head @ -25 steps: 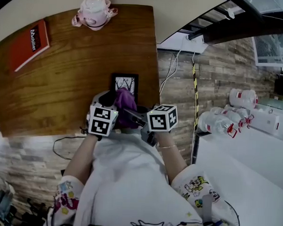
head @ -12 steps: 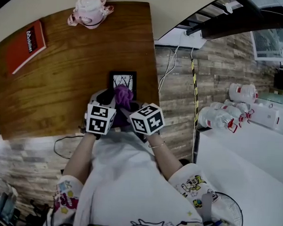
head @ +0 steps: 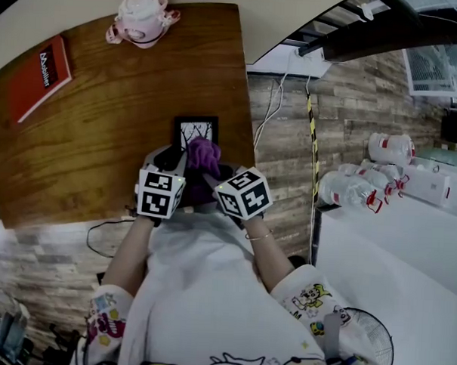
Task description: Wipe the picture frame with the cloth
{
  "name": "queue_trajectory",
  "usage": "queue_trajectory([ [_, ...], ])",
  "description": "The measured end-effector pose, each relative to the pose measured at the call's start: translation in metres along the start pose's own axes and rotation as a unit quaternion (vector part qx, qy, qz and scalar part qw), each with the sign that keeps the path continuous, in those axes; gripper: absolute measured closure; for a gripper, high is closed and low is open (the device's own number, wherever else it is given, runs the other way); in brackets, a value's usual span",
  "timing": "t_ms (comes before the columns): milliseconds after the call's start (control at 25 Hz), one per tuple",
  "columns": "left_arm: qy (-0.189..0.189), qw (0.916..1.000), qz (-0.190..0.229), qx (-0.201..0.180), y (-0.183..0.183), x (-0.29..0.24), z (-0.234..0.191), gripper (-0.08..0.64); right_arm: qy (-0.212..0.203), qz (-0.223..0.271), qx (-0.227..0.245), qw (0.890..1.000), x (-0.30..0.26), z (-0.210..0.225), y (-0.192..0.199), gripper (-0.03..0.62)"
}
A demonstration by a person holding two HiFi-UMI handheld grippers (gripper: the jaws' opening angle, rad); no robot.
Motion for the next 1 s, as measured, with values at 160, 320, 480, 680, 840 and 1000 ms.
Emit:
queue_trajectory([
  [160,0.001,1.0,-0.001,0.001,0.0,0.0,-0.001,0.454,0.011,0.002,-0.007,1.0,0.009,0.006,0.004,0.568],
  [320,0.001,1.0,-0.001,0.002,0.0,0.0,-0.001,0.454,0.034,0.0,-0.012,0.999,0.021,0.014,0.01,0.569],
  [480,0.001,1.0,-0.002,0.002,0.0,0.0,-0.001,0.454,0.042,0.003,-0.036,0.998,0.031,0.027,0.019,0.568],
  [680,0.001,1.0,-0.002,0.003,-0.001,-0.001,0.0,0.454,0.061,0.0,-0.048,0.997,0.042,0.039,0.025,0.568],
  [840,0.001,1.0,-0.001,0.002,0.0,-0.002,-0.001,0.454,0.071,0.002,-0.048,0.996,0.047,0.043,0.027,0.568],
  [1000,0.004,1.0,-0.004,0.005,0.0,-0.002,-0.002,0.454,0.078,0.011,-0.046,0.996,0.055,0.044,0.025,0.568],
])
Point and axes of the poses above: the fingertips, and each gripper's own axes: x backward along the fingers, z to its right, y out of its underside, the point moved 9 cm from there along x, backward along the fingers, and after that the axes turned 2 degrees about -y, right-handed, at the moved point
